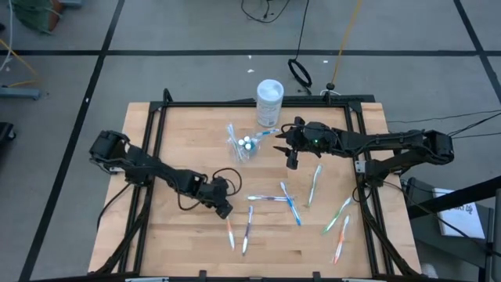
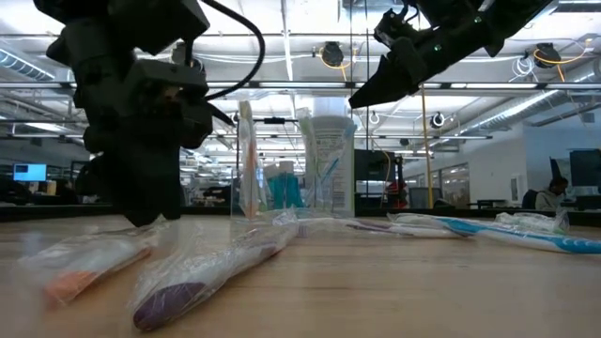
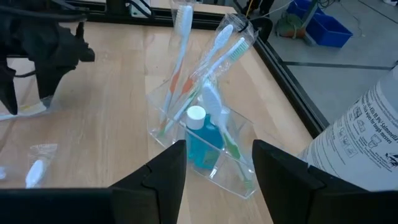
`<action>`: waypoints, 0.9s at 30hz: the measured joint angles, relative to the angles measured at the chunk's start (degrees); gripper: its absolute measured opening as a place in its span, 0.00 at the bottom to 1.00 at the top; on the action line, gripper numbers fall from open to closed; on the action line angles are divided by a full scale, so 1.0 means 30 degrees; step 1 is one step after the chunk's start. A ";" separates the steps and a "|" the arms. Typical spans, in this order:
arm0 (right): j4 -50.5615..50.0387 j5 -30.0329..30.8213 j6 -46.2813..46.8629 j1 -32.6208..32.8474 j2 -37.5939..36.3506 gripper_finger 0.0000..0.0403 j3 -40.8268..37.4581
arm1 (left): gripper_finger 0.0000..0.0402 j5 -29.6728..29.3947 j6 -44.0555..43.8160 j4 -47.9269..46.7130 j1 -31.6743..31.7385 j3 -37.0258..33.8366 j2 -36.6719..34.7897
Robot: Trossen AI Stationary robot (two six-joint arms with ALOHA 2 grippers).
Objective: Pick & Place toothbrushing station
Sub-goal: Put the orange toothbrush into the transparent organizer
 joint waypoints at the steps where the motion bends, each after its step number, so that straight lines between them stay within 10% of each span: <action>1: 0.0011 0.0000 -0.0010 -0.0002 0.0000 0.44 0.0000 | 0.49 0.0110 0.0355 -0.0022 0.0097 0.0025 0.0198; 16: 0.0015 -0.0003 -0.0057 -0.0005 0.0000 0.44 0.0000 | 0.06 0.0115 0.4029 0.2548 0.1227 -0.0073 -0.1392; 27: 0.0015 0.0003 -0.0057 0.0001 0.0000 0.44 0.0000 | 0.01 -0.7105 1.9110 1.1749 0.2985 -0.0015 -0.4768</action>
